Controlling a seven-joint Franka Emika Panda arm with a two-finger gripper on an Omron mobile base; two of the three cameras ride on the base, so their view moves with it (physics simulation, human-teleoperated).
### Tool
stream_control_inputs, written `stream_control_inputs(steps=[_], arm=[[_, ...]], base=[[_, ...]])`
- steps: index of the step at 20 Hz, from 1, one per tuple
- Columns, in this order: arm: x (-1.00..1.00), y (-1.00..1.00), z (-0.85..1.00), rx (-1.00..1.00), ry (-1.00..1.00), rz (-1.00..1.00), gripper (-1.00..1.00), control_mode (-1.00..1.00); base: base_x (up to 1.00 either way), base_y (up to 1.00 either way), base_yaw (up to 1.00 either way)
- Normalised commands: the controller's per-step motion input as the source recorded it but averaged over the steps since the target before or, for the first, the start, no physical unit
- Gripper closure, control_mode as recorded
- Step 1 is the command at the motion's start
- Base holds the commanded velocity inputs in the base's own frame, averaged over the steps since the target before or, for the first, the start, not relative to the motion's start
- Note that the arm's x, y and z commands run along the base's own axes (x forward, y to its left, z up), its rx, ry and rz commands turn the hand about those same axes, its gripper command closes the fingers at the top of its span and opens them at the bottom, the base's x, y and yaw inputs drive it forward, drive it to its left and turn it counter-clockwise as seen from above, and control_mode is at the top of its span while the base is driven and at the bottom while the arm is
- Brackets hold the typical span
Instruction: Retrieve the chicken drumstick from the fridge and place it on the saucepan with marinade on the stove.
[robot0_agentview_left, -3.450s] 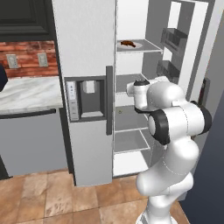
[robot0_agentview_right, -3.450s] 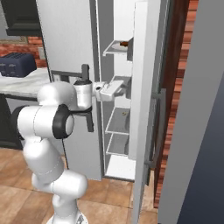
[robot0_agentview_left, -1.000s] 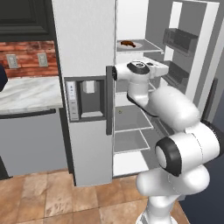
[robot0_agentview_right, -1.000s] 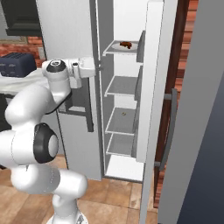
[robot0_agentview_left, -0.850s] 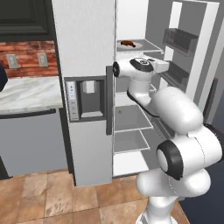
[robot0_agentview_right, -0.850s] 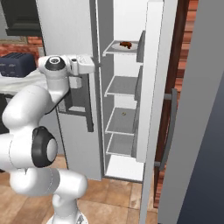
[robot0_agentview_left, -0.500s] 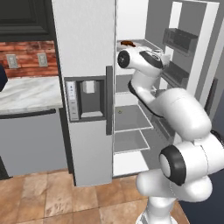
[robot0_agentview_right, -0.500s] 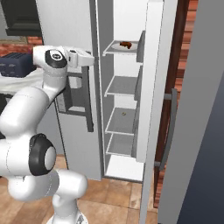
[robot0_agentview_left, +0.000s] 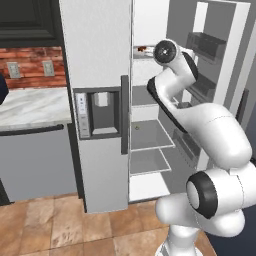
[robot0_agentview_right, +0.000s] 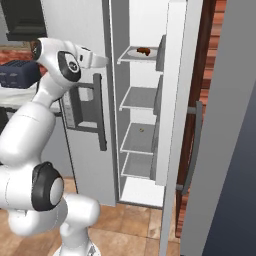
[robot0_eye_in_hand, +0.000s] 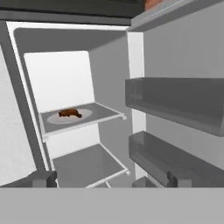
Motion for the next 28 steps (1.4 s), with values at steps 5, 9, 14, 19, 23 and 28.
stream_control_inputs(steps=[5,9,14,19,23,28], arm=[[-0.37,0.45,0.00,0.10,0.06,0.35,-1.00,-1.00],[-0.34,0.59,0.00,0.10,0.07,0.32,-1.00,-1.00],[-0.36,0.61,0.00,0.09,0.04,0.31,-1.00,-1.00],[-0.35,0.10,-0.19,0.08,0.00,0.38,-1.00,-1.00],[-0.15,-0.01,-0.20,-0.02,-0.12,0.17,-1.00,-1.00],[-0.28,-0.06,0.02,-0.12,-0.03,0.01,-1.00,-1.00]], base=[[0.00,0.00,0.00],[0.00,0.00,0.00],[0.00,0.00,0.00],[0.00,0.00,0.00],[0.00,0.00,0.00],[0.00,0.00,0.00]])
